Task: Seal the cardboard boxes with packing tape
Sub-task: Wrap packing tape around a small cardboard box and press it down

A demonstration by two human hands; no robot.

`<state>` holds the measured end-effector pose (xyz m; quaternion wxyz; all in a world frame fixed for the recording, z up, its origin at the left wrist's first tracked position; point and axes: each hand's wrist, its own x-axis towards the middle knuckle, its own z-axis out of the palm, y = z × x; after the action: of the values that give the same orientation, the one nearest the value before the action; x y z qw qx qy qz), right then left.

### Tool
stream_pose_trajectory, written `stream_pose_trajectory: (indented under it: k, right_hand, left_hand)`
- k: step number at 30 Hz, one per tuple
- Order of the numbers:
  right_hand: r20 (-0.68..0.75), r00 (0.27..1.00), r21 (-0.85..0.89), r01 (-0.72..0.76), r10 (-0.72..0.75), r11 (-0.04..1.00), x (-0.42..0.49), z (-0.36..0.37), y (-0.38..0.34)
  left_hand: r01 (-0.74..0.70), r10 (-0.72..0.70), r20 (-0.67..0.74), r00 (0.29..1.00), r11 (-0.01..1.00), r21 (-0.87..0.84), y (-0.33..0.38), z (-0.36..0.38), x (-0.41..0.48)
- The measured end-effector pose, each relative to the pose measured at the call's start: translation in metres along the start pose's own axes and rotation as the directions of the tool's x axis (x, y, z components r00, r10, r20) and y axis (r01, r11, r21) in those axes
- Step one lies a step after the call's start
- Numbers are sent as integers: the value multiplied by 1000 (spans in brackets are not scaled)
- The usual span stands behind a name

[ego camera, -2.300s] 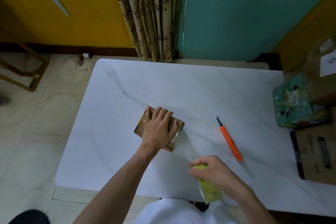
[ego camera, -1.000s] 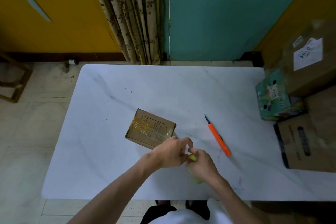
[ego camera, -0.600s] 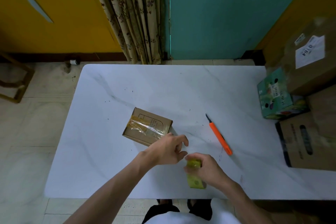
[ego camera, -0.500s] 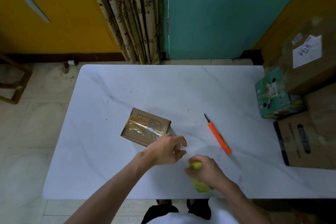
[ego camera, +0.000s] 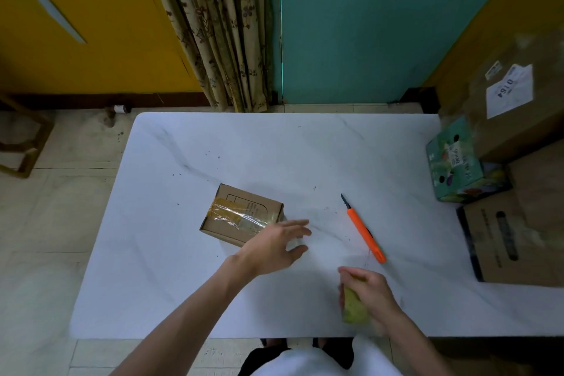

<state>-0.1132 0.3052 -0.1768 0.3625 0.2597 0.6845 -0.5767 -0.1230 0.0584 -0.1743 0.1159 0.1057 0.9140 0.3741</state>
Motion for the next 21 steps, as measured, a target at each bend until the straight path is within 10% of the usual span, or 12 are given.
stream_pose_trajectory:
  k: [15,21]
  right_hand:
    - [221,943,-189,292,-249,938,-32,-10,-29]
    - [340,887,-409,439,-313,800,-35,22,-28]
  left_hand:
    - [87,-110,-163,980,985,-146,35,-12,9]
    - [176,-164,64,984,935,-307,65,7,-15]
